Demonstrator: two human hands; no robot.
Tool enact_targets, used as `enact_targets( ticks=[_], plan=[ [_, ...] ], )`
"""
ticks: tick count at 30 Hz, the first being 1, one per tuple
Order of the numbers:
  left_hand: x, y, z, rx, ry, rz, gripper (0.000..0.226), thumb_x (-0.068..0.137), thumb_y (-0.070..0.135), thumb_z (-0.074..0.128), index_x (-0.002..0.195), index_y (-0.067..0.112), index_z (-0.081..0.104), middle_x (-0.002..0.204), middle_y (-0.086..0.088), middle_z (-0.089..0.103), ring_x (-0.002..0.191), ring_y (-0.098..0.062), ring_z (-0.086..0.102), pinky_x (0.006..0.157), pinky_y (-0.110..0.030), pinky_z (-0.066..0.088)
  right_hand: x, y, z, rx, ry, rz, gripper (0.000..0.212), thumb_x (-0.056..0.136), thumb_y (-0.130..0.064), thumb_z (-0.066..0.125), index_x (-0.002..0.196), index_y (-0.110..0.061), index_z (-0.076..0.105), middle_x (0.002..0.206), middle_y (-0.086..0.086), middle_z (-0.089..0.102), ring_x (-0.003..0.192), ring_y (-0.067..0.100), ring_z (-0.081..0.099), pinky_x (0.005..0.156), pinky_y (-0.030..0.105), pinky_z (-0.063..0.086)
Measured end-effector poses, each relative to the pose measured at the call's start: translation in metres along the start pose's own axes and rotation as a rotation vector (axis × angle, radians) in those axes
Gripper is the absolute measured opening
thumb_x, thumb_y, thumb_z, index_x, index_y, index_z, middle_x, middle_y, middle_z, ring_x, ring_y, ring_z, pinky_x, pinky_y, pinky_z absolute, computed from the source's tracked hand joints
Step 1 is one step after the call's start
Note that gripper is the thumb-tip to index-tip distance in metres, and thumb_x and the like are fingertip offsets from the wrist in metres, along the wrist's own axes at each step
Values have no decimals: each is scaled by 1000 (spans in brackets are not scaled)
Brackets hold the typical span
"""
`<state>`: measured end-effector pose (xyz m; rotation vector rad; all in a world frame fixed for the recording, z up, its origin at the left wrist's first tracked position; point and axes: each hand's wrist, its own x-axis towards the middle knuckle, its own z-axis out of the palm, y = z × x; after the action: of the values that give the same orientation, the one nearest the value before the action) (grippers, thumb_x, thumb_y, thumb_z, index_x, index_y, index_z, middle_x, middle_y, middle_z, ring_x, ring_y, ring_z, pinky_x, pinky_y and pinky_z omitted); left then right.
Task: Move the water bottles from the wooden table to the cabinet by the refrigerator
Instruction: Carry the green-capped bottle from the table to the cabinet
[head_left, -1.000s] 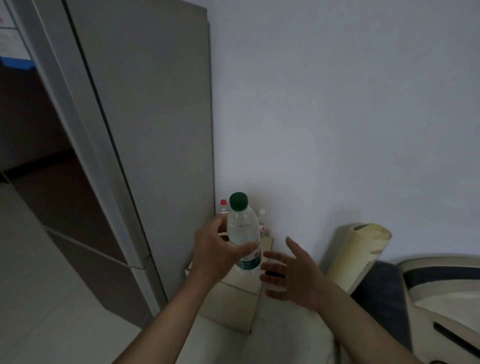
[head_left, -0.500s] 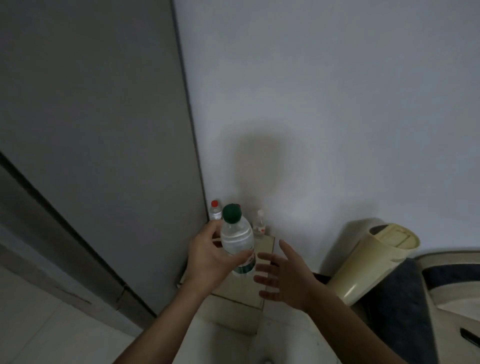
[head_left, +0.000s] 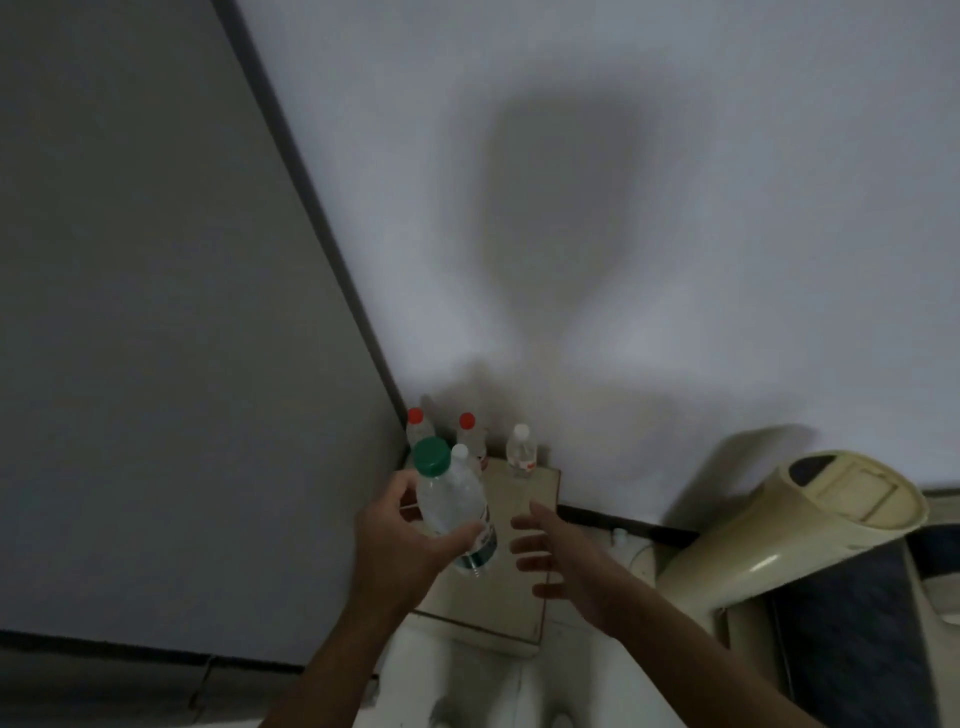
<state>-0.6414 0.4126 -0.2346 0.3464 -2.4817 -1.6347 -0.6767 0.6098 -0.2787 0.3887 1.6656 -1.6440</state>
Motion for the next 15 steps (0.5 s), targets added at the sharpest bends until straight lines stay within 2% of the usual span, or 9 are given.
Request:
enact_targets(
  ticks=[2, 5, 8, 11, 13, 15],
  plan=[
    [10, -10, 1, 14, -15, 10, 64, 47, 46, 91, 103, 30, 66, 97, 11, 74, 89, -6, 71, 74, -26, 60, 6, -3, -1, -79, 44, -38, 42, 98, -55, 37, 121, -26, 58, 120, 2, 61, 109, 20, 58, 92, 39, 49],
    [23, -27, 0, 27, -38, 35, 57, 52, 21, 98, 95, 37, 63, 90, 15, 73, 83, 0, 70, 68, -16, 56, 13, -5, 2, -102, 104, -65, 42, 100, -52, 35, 124, -25, 56, 121, 1, 59, 111, 20, 57, 95, 40, 48],
    [38, -50, 1, 42, -87, 55, 60, 53, 16, 97, 95, 40, 61, 92, 12, 72, 85, 1, 68, 68, -14, 55, 23, -6, 6, -175, 170, -101, 37, 100, -50, 37, 123, -26, 54, 121, -1, 58, 110, 17, 56, 95, 38, 48],
    [54, -75, 5, 46, -135, 43, 64, 51, 16, 97, 99, 39, 59, 95, 10, 70, 85, 1, 67, 67, -14, 54, 41, 1, 6, -405, 223, -193, 34, 99, -52, 39, 121, -29, 52, 126, -1, 57, 112, 13, 55, 94, 33, 48],
    [61, -90, 8, 58, -143, 27, 65, 51, 21, 97, 100, 39, 59, 95, 12, 69, 85, 2, 66, 68, -14, 55, 53, 11, 1, -620, 266, -247, 51, 94, -61, 39, 131, -29, 50, 135, -3, 53, 120, 12, 52, 100, 35, 47],
    [67, -104, 11, 81, -138, 20, 64, 50, 23, 97, 98, 39, 57, 92, 15, 67, 85, 3, 65, 67, -12, 53, 66, 20, -4, -838, 303, -292, 58, 92, -66, 38, 138, -32, 45, 144, -5, 47, 131, 13, 44, 107, 39, 42]
  ],
)
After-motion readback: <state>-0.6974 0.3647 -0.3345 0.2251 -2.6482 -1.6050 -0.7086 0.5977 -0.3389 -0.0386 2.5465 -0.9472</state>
